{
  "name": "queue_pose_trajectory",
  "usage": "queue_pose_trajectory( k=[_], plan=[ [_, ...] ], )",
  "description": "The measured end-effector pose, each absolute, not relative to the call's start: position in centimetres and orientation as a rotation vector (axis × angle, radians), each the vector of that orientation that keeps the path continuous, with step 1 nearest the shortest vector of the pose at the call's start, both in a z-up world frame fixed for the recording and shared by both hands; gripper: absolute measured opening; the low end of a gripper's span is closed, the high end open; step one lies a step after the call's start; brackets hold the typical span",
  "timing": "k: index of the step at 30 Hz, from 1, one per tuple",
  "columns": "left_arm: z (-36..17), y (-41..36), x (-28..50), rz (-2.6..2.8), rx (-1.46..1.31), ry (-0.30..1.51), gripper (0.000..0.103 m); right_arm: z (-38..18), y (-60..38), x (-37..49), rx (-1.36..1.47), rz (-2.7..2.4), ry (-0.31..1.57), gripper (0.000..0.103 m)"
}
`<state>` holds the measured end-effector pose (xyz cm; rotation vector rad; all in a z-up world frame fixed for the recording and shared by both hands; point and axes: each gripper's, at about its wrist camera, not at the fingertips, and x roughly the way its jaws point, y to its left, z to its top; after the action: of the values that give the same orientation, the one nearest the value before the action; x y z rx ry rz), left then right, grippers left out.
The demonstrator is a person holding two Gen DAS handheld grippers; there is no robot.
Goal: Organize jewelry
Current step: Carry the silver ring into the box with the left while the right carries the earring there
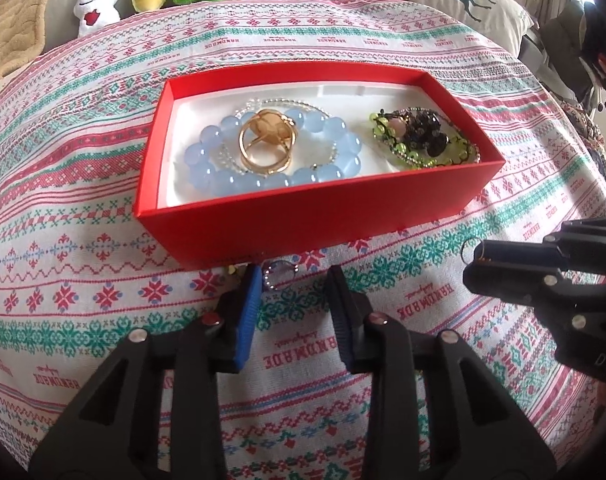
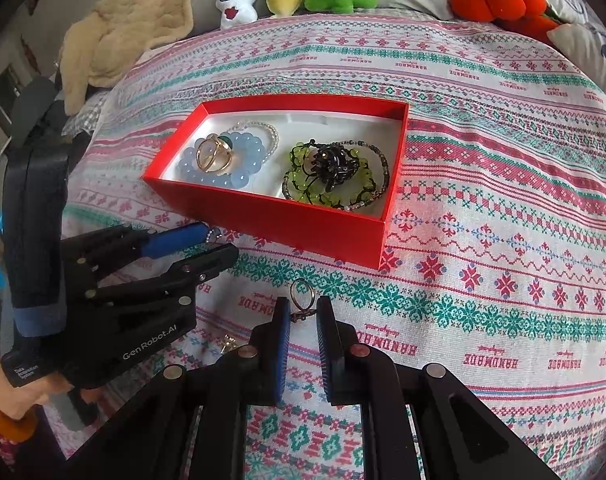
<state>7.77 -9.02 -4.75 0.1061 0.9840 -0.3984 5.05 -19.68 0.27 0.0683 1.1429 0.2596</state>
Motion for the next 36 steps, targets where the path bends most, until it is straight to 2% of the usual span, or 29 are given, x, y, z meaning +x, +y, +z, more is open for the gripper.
queue_pose_trajectory(
  k=[8,25,36],
  plan=[
    [-4.8,-8.8,7.2,-0.374,0.12,0.974,0.021,0.5,-19.9,4.9,0.073,0.256,1.136,0.013],
    [-3.6,-8.7,5.7,-0.388,0.176,0.948,0.02,2.1,-20.4,5.3,0.092,0.239,1.093,0.013],
    [-0.3,-8.0,4.9,-0.41,0.134,0.894,0.02,3.6,-20.8,6.1,0.119,0.22,1.051,0.013]
  ],
)
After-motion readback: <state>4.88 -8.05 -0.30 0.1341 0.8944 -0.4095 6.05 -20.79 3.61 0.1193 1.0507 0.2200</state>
